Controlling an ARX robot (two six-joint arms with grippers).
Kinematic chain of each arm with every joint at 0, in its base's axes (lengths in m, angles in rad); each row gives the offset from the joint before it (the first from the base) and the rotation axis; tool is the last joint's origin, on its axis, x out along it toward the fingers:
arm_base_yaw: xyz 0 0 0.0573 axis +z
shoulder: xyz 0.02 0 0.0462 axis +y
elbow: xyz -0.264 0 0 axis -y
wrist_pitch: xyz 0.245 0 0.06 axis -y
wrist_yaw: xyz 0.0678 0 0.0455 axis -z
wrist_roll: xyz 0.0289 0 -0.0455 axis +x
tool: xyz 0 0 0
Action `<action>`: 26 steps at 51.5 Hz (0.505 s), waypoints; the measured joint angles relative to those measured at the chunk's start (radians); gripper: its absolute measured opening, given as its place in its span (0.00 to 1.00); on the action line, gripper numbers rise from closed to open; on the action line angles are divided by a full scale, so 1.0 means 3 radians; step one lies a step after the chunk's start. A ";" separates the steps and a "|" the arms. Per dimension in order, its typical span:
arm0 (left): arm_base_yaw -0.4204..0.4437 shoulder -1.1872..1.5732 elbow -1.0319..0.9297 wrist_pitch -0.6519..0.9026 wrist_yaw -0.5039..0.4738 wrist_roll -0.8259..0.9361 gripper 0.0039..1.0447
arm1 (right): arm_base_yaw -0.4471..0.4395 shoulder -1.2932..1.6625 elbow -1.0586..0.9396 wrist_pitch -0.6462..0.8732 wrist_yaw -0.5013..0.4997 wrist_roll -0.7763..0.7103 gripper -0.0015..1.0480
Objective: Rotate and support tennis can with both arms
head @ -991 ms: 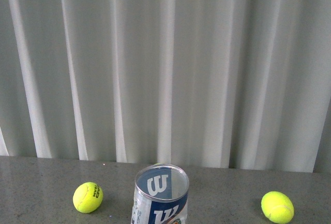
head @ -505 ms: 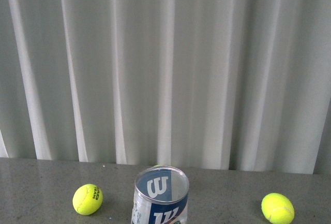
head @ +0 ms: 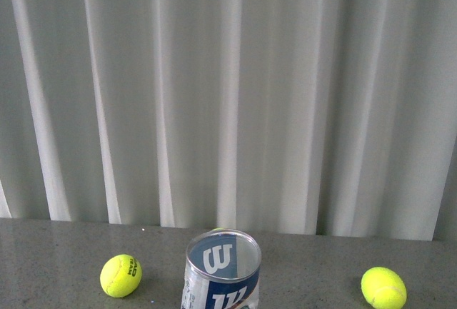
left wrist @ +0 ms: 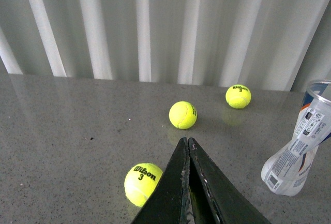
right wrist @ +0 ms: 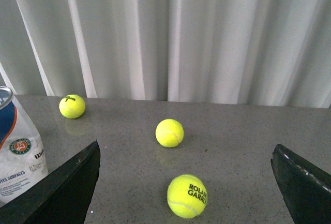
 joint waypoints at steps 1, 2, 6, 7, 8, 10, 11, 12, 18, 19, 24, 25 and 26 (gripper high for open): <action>0.0000 -0.0058 0.0000 -0.0045 -0.0001 0.0001 0.03 | 0.0000 0.0000 0.0000 0.0000 0.0000 0.0000 0.93; 0.0000 -0.0112 0.0000 -0.0060 -0.0001 0.0001 0.03 | 0.0000 0.0000 0.0000 0.0000 0.0000 0.0000 0.93; 0.0000 -0.0179 0.0000 -0.0066 0.0000 0.0003 0.03 | 0.0000 0.0000 0.0000 0.0000 0.0000 0.0000 0.93; 0.0000 -0.0179 0.0000 -0.0070 0.0000 0.0003 0.03 | 0.0000 -0.0001 0.0000 0.0000 -0.0001 0.0000 0.93; 0.0000 -0.0179 0.0000 -0.0071 -0.0001 0.0003 0.03 | 0.0000 0.0000 0.0000 0.0000 -0.0001 0.0000 0.93; 0.0000 -0.0179 0.0000 -0.0076 0.0000 0.0003 0.03 | 0.0000 -0.0001 0.0000 0.0000 0.0000 0.0000 0.93; 0.0000 -0.0179 0.0000 -0.0078 0.0000 0.0003 0.03 | 0.0000 -0.0001 0.0000 0.0000 -0.0001 0.0000 0.93; 0.0000 -0.0179 0.0000 -0.0079 0.0000 0.0003 0.03 | 0.0000 0.0000 0.0000 0.0000 0.0000 0.0000 0.93; 0.0000 -0.0181 0.0000 -0.0079 0.0000 0.0003 0.08 | 0.0000 -0.0001 0.0000 0.0000 0.0000 0.0000 0.93; 0.0000 -0.0181 0.0000 -0.0080 0.0000 0.0003 0.11 | 0.0000 -0.0001 0.0000 0.0000 0.0000 0.0000 0.93; 0.0000 -0.0179 0.0000 -0.0081 0.0000 0.0003 0.30 | 0.0000 0.0000 0.0000 0.0000 0.0000 0.0000 0.93; 0.0000 -0.0179 0.0000 -0.0081 0.0000 0.0003 0.34 | 0.0000 -0.0001 0.0000 0.0000 0.0000 0.0000 0.93; 0.0000 -0.0181 0.0000 -0.0081 0.0000 0.0003 0.37 | 0.0000 -0.0001 0.0000 0.0000 0.0000 0.0000 0.93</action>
